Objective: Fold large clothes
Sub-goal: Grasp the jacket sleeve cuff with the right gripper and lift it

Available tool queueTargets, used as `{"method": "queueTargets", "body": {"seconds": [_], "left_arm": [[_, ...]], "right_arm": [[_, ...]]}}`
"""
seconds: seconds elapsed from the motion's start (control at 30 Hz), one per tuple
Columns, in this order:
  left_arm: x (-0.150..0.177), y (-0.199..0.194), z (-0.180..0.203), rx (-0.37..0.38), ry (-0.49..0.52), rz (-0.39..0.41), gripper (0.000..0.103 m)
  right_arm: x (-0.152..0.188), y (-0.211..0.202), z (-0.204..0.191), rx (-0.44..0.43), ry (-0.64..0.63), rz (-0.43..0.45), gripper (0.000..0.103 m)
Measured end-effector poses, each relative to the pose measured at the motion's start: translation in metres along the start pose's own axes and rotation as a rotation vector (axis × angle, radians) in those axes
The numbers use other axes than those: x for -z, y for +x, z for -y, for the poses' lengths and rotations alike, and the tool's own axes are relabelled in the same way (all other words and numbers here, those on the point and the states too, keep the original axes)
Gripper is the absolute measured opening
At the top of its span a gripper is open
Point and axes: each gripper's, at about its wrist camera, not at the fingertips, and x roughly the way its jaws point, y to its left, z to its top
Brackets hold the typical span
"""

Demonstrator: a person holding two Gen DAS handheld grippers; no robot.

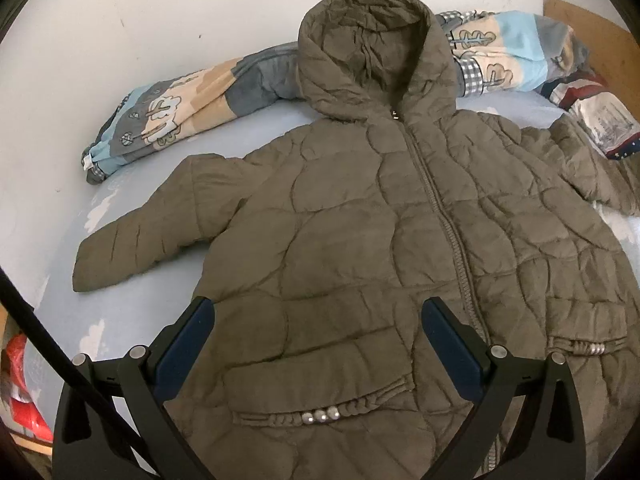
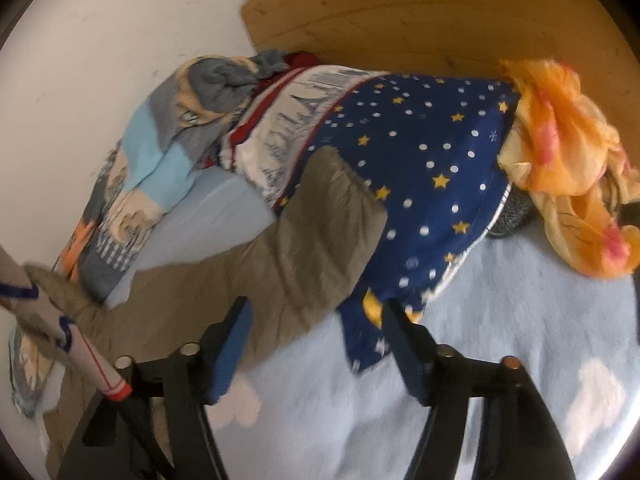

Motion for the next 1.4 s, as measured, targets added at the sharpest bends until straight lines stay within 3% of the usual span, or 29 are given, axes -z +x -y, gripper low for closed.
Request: {"method": "queueTargets", "body": {"seconds": [0.03,0.07,0.2,0.4,0.43,0.47,0.53,0.67,0.97,1.17,1.4], "left_arm": [[0.0,0.001,0.0,0.0,-0.001,-0.003,0.103],[0.0,0.003,-0.001,0.001,-0.001,-0.006,0.103],[0.0,0.008,0.0,-0.003,0.006,-0.012,0.103],[0.003,0.013,0.003,0.008,0.02,-0.027,0.103],[0.003,0.014,0.004,0.007,0.025,-0.03,0.103],[0.003,0.015,0.004,0.005,0.028,-0.032,0.103],[0.003,0.014,0.005,0.007,0.031,-0.031,0.103],[0.001,0.004,0.0,0.026,0.009,-0.015,0.103],[-0.003,-0.023,-0.014,0.047,-0.028,0.037,0.103],[-0.004,-0.033,-0.035,0.043,-0.07,0.051,0.103],[-0.005,-0.035,-0.07,0.048,-0.15,0.038,0.103]], "right_arm": [[-0.006,0.009,0.005,-0.007,0.023,-0.013,0.058],[-0.011,0.016,0.01,-0.007,0.034,-0.02,0.056],[-0.027,0.043,0.015,0.084,0.031,-0.019,0.056],[-0.036,0.072,0.023,0.109,0.036,-0.01,0.056],[-0.036,0.075,0.024,0.097,0.044,-0.011,0.051],[-0.037,0.078,0.024,0.092,0.044,-0.016,0.03],[-0.037,0.076,0.02,0.087,0.035,-0.014,0.018],[-0.037,0.048,-0.001,0.079,-0.006,0.055,0.015],[-0.023,-0.055,-0.095,-0.006,-0.161,0.179,0.014],[-0.002,-0.115,-0.195,-0.116,-0.297,0.22,0.014],[0.069,-0.148,-0.318,-0.305,-0.464,0.161,0.014]]}}
